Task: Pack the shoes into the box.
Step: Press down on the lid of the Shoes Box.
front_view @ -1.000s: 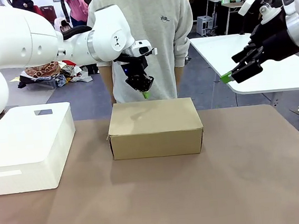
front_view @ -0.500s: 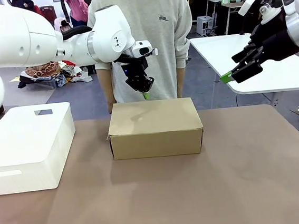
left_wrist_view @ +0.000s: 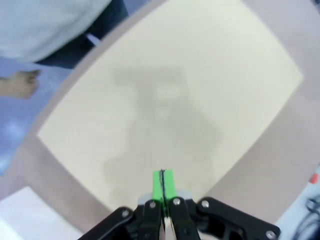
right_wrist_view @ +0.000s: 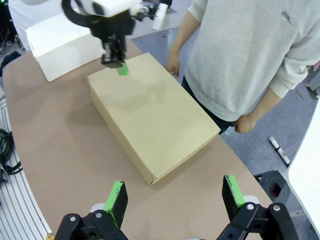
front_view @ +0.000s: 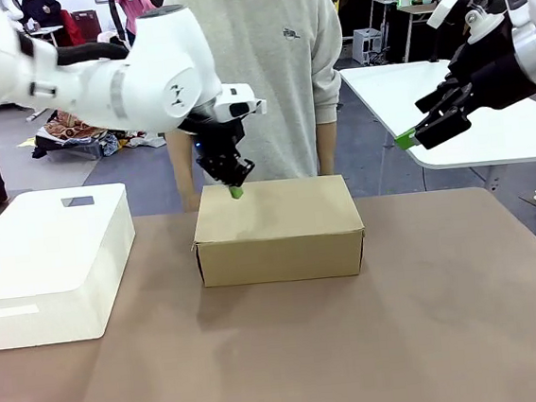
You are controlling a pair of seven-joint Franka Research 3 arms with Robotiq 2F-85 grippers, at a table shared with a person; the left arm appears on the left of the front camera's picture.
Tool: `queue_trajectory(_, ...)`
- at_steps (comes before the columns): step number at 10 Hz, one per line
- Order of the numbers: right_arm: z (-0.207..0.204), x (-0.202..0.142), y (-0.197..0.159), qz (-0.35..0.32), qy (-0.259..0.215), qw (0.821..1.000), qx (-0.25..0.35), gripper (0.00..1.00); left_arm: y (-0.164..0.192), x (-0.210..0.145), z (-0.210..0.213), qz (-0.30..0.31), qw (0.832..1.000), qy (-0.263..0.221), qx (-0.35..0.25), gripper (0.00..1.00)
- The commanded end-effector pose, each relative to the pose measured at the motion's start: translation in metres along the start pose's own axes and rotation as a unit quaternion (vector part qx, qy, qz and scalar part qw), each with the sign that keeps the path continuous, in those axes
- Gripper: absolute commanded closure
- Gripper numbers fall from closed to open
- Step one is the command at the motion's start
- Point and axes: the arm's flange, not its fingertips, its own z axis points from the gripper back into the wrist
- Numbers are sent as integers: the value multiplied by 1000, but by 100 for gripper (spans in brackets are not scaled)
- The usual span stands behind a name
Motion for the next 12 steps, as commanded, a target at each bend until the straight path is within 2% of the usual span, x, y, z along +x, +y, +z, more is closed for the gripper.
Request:
queue_trajectory(1,1,0,-1,0,-2,1000,1,0,1,-38,15,16,1000,-14,17,81)
queue_trajectory(2,1,0,-1,0,-2,1000,1,0,-2,-50,24,-6,1000,-10,15,61)
queue_trajectory(5,1,0,-1,0,-2,1000,1,0,-7,-87,53,-22,999,-20,21,3)
queue_trajectory(6,1,0,-1,0,-2,1000,1,0,-7,-95,63,-22,999,-26,22,0)
queue_trajectory(9,1,0,-1,0,-2,1000,1,0,-8,-117,88,-26,999,-41,25,0)
queue_trajectory(12,1,0,-1,0,-2,1000,1,0,-13,-139,107,-31,996,-82,32,0)
